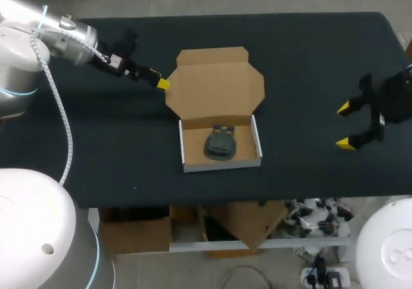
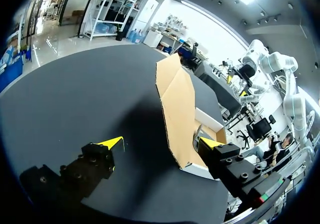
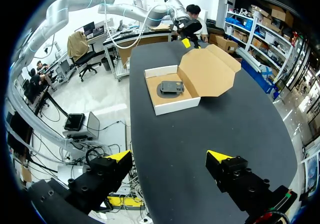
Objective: Assemble the packaging by folding the flat box into shape, placing the metal phone stand inside, and closing the box properly
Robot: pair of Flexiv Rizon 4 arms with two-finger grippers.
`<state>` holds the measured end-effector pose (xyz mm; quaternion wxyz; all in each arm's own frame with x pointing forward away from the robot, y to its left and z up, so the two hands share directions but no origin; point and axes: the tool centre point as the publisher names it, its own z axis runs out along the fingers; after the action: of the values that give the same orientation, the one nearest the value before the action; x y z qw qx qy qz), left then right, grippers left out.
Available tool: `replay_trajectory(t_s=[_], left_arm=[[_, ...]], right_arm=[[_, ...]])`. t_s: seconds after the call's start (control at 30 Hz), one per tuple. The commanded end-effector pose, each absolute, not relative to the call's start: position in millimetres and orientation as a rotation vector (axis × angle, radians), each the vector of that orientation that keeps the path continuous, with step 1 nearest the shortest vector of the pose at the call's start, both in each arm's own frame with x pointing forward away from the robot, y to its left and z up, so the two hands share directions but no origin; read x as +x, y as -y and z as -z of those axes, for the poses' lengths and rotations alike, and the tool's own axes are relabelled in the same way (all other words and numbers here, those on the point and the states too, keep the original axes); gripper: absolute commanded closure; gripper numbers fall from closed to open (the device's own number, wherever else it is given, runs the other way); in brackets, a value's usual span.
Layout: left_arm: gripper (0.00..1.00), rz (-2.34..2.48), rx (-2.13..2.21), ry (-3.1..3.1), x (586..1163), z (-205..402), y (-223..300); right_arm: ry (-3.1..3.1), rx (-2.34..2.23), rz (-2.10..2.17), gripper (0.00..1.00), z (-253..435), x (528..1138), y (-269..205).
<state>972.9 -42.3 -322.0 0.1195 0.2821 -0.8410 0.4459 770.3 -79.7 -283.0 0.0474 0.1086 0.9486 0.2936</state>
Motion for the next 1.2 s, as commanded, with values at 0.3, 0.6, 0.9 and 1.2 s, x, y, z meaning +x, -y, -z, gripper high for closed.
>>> replay_trajectory(t_s=[0.3,0.6,0.9,1.2], left_arm=[[0.0,-1.326,0.761,2.409,974,326,58],[0.07,-1.35,0.725,2.378,969,326,69],[0.13,-1.361,0.695,2.358,966,325,79],[0.28,-1.363,0.664,2.341,962,326,86]], right_arm=[[-2.892,0.331,-0.897,0.0,283,770,80],[-2.892,0.326,-0.896,0.0,283,771,80],[-2.904,0.303,-0.885,0.0,283,777,79],[-2.931,0.261,-0.856,0.0,276,786,75]])
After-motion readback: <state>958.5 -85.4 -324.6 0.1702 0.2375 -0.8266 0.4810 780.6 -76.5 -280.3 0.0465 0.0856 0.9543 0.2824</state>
